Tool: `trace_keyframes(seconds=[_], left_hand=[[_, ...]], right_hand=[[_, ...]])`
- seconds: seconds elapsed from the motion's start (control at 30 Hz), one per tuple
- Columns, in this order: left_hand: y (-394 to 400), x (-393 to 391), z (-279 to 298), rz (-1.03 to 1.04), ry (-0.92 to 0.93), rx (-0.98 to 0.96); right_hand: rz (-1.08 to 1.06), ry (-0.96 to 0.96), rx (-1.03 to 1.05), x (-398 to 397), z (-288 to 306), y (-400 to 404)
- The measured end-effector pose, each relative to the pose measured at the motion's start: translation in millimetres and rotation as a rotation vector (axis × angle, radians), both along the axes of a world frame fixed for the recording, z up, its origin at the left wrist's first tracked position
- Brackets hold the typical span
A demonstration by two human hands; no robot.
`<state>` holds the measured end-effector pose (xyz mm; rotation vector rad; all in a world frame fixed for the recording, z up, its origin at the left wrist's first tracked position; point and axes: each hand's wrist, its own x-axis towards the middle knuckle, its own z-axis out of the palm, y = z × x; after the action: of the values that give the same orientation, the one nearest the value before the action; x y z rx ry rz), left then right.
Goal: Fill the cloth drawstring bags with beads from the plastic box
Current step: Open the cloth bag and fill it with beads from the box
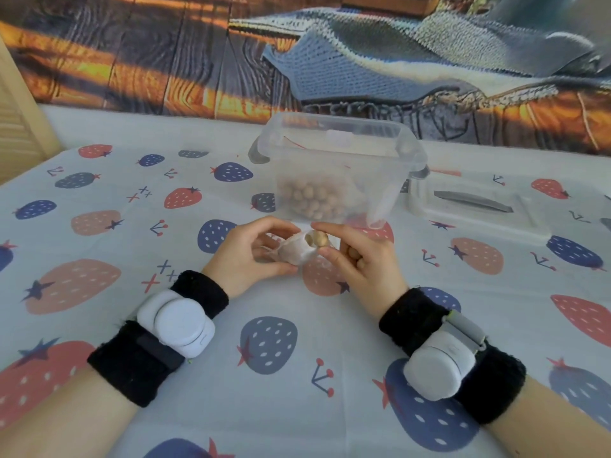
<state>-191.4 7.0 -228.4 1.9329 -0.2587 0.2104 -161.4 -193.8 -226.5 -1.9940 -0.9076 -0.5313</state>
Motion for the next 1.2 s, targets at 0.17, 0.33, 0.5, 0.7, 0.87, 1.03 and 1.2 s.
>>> trace_keyframes(seconds=[0.17, 0.33, 0.5, 0.7, 0.87, 1.03, 1.2], left_hand=[[1.5, 0.4, 0.9, 0.02, 0.0, -0.014], [1.2, 1.3, 0.4, 0.031, 0.009, -0.035], [1.4, 1.0, 0.3, 0.016, 0.022, -0.05], [0.1, 0.5, 2.3, -0.019, 0.068, -0.072], [-0.8, -0.5, 2.6, -0.079, 0.133, -0.12], [1.0, 0.1, 2.8, -0.153, 0.223, -0.164], [-0.8, -0.8, 4.8, -0.174, 0.246, -0.17]], right_hand=[[-0.022, 0.026, 0.014, 1.8, -1.6, 1.1], [-0.017, -0.002, 0.033, 2.2, -1.2, -0.1], [0.017, -0.008, 0.033, 0.0, -0.1, -0.8], [-0.034, 0.08, 0.054, 5.7, -3.5, 0.0], [0.063, 0.122, 0.119, 5.6, -0.7, 0.1], [0.167, 0.237, 0.227, 9.2, -2.1, -1.0], [0.204, 0.336, 0.25, 9.4, -1.2, -1.6]])
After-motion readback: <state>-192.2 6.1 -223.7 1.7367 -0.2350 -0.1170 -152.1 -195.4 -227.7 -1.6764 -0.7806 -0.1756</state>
